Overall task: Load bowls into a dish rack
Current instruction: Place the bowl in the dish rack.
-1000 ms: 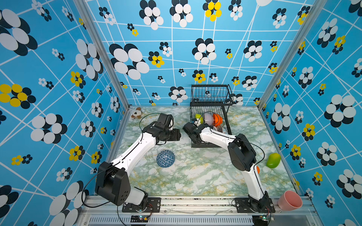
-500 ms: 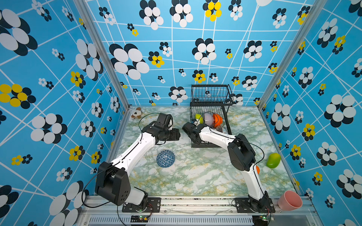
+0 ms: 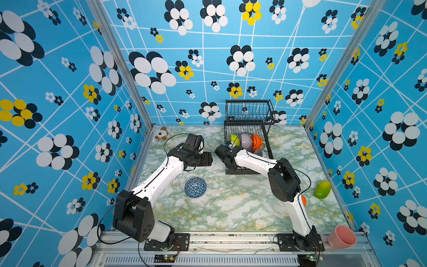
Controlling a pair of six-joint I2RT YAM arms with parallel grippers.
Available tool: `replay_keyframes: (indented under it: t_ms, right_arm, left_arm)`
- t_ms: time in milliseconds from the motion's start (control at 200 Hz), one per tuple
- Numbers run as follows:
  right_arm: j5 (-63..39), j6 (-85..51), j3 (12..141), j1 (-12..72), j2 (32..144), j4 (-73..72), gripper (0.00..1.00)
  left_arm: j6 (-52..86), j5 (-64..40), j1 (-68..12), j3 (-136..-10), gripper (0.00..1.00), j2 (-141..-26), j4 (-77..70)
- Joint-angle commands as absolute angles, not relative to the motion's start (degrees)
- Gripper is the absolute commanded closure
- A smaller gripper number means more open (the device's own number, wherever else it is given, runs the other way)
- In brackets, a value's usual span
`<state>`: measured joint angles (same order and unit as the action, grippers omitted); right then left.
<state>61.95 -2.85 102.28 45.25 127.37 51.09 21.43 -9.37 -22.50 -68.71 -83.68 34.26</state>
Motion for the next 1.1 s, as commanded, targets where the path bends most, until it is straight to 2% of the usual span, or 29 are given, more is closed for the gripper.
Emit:
replay_keyframes:
  t_ms: [0, 80, 320, 465, 540, 625, 765, 1095]
  right_arm:
    - [57.6, -4.4, 103.2, 45.9, 129.2, 52.8, 0.71]
    - [57.5, -4.6, 103.2, 45.8, 129.0, 52.8, 0.69]
    - [57.0, -5.0, 103.4, 45.9, 128.0, 52.9, 0.54]
    - [56.9, -5.1, 103.6, 45.8, 127.2, 52.7, 0.43]
    - [56.7, -5.2, 103.6, 45.8, 126.6, 52.6, 0.32]
    - [56.2, -5.7, 103.7, 46.0, 125.9, 52.5, 0.25]
    - [55.5, -6.1, 103.9, 46.0, 125.0, 52.2, 0.19]
    - [51.4, -8.1, 103.7, 46.0, 119.8, 51.0, 0.12]
  left_arm:
    - [20.9, -8.8, -22.0, -68.7, 0.31, -84.0, 34.5]
    - [20.9, -8.8, -22.0, -68.7, 0.31, -84.0, 34.5]
    - [20.9, -8.7, -22.0, -68.7, 0.3, -84.0, 34.6]
    - [20.9, -8.5, -22.0, -68.7, 0.3, -83.8, 34.6]
    - [20.9, -8.4, -22.0, -68.7, 0.29, -83.8, 34.6]
    - [20.9, -8.4, -22.0, -68.7, 0.3, -83.7, 34.6]
    - [20.7, -8.1, -22.0, -68.8, 0.29, -83.5, 34.8]
    - [20.0, -6.8, -21.8, -69.8, 0.29, -83.4, 36.5]
